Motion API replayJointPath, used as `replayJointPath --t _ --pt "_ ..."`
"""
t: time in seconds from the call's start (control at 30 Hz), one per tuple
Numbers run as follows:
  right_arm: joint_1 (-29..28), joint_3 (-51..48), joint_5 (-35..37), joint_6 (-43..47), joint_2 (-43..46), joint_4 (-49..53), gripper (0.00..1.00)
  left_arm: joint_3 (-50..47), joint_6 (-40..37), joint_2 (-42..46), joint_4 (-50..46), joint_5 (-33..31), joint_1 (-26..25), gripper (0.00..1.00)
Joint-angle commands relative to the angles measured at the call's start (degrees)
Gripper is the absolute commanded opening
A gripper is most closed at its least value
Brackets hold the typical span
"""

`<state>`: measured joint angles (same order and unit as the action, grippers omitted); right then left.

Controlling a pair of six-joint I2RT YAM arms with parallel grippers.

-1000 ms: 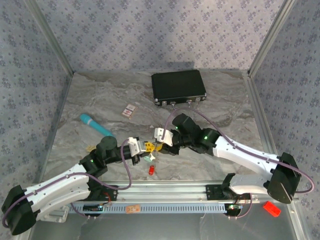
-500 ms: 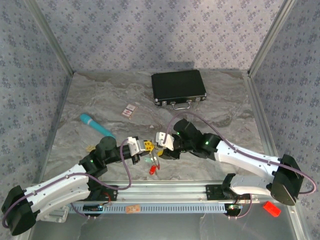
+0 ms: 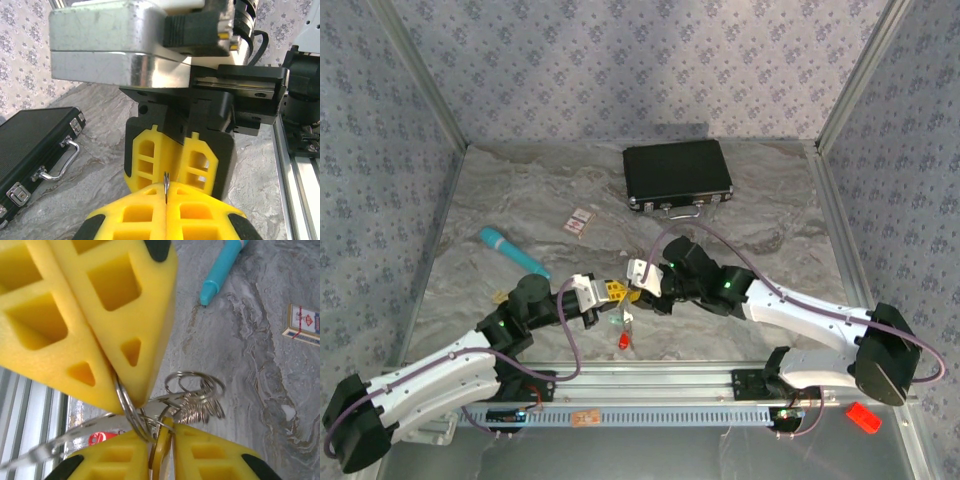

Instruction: Put the keys on the keyring

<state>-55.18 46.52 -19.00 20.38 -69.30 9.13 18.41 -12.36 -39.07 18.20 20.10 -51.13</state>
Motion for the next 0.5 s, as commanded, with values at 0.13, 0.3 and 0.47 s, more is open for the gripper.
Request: replayJointPath --t 0.13,0.3,0.47 --pt "-0.38 0.84 3.31 0.6 2.1 1.9 0.08 0.28 0.22 0.8 2.1 -0.84 -0.19 0.0" --pt "-0.38 2.02 6.42 1.85 3.85 2.71 0.04 0.57 0.3 0.09 1.33 -0.26 -0.24 0.0" --pt "-0.28 2.48 6.77 2.51 5.09 1.46 0.03 0.66 0.13 -0.57 1.19 0.12 -0.24 0.0"
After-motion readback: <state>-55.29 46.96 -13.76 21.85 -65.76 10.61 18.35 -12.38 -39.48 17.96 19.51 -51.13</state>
